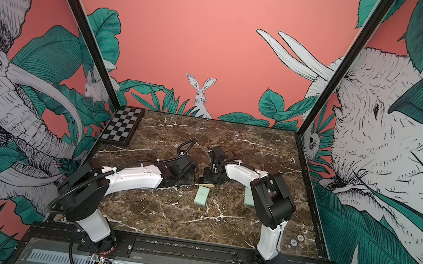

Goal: Take the rings out of the lift-off lid box
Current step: Take out the ring from the jewelry box.

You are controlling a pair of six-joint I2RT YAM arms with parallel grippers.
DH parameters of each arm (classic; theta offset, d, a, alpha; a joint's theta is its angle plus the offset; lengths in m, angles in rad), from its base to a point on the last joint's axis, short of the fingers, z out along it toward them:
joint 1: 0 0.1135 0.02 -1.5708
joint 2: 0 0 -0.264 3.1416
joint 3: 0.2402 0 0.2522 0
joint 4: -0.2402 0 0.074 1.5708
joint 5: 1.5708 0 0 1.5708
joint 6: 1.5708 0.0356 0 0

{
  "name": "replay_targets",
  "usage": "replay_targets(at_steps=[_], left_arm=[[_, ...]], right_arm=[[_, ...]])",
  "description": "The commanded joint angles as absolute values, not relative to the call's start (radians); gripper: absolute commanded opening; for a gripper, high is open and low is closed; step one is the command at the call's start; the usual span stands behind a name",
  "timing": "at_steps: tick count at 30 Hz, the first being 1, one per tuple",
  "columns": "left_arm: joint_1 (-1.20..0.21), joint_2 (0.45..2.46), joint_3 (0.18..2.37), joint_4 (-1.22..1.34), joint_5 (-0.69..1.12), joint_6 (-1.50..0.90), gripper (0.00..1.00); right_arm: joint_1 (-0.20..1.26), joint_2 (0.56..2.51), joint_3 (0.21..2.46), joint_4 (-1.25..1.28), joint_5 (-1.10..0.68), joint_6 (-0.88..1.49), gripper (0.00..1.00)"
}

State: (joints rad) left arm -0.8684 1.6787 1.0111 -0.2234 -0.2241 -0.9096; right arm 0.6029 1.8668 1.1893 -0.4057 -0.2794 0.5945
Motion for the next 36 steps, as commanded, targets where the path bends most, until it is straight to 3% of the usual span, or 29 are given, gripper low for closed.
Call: replay_targets(at_steps=[1,36], left_arm=[[-0.873,1.706,1.047,-0.199,-0.193,-0.934,0.45],[-0.873,1.945,1.201,-0.333,-0.185,-0.876,0.40]], right_arm=[[0.589,1.835,1.167,-0.350,-0.340,0.607,0.03],[0.536,1.786,1.077,-0.197,-0.509,0.654,0.01]])
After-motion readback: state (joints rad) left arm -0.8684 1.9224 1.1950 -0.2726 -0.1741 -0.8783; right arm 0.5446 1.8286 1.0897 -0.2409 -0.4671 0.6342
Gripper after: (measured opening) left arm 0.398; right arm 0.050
